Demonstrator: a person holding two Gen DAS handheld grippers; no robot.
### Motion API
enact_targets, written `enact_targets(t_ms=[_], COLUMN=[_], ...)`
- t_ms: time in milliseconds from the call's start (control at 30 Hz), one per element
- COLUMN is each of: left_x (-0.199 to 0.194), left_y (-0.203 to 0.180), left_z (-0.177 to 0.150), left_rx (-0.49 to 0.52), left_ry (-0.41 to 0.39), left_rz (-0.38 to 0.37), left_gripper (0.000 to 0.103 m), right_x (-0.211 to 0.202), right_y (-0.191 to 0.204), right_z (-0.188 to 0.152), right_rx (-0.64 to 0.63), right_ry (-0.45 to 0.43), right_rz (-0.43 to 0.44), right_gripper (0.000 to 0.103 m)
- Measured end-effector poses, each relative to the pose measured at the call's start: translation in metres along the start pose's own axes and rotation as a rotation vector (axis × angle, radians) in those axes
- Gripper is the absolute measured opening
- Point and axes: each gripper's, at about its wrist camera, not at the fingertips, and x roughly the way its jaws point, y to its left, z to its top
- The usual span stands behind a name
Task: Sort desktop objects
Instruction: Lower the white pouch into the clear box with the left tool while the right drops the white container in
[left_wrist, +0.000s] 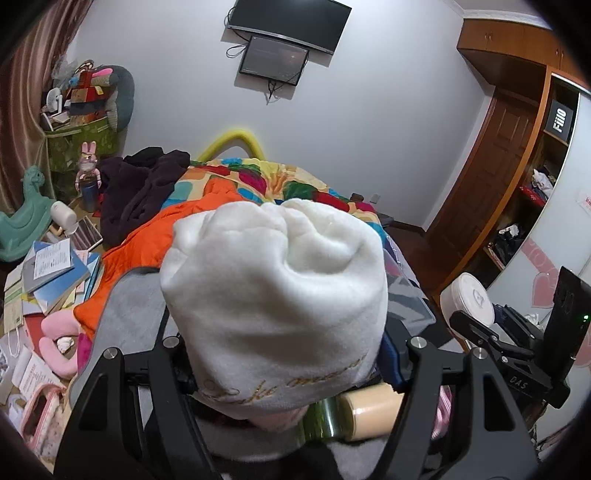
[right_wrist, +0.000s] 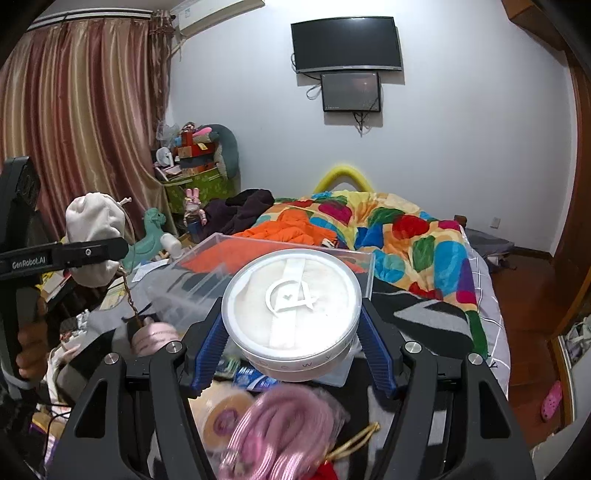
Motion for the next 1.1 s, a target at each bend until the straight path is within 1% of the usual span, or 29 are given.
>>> enact_targets(t_ms=[100, 200, 333, 433, 667, 767, 867, 933, 1100], left_x=[0.024, 0.046, 0.074, 0.091, 0.106, 0.114, 0.12, 0.119, 0.117], left_y=[-0.003, -0.004, -0.002, -0.005, -0.019, -0.019, -0.013, -0.015, -0.017], left_z=[0.006, 0.011, 0.012, 0.01, 0.005, 0.006, 0.005, 0.004, 0.004], left_rx=[0.016, 0.019, 0.013, 0.022, 0.074, 0.074, 0.051, 0.064, 0.071], left_ry=[0.036, 0.087, 0.162, 0.209, 0.224, 0.24, 0.266, 0.264, 0.269], left_rz=[0.001, -0.003, -0.027, -0.024, 0.0, 0.01, 0.008, 0.019, 0.01], left_gripper=[0.071, 0.071, 0.071, 0.071, 0.071, 0.071, 0.071, 0.071, 0.071], right_x=[0.013, 0.032, 0.052, 0.063, 0.084, 0.093, 0.097, 0.099, 0.106], right_y=[-0.002, -0.007, -0.016, -0.019, -0.021, -0.019, -0.018, -0.015, -0.006], right_z=[0.004, 0.008, 0.009, 0.009, 0.012, 0.011, 0.009, 0.009, 0.006], right_rx=[-0.005, 0.0, 0.004, -0.003, -0.025, -0.028, -0.027, -0.038, -0.072], right_ry=[0.017, 0.057, 0.115, 0.15, 0.211, 0.237, 0.254, 0.259, 0.295], right_rz=[-0.007, -0.003, 0.0, 0.0, 0.0, 0.003, 0.006, 0.001, 0.0], right_gripper=[0.064, 0.064, 0.063, 0.063, 0.063, 0.063, 0.064, 0.064, 0.063])
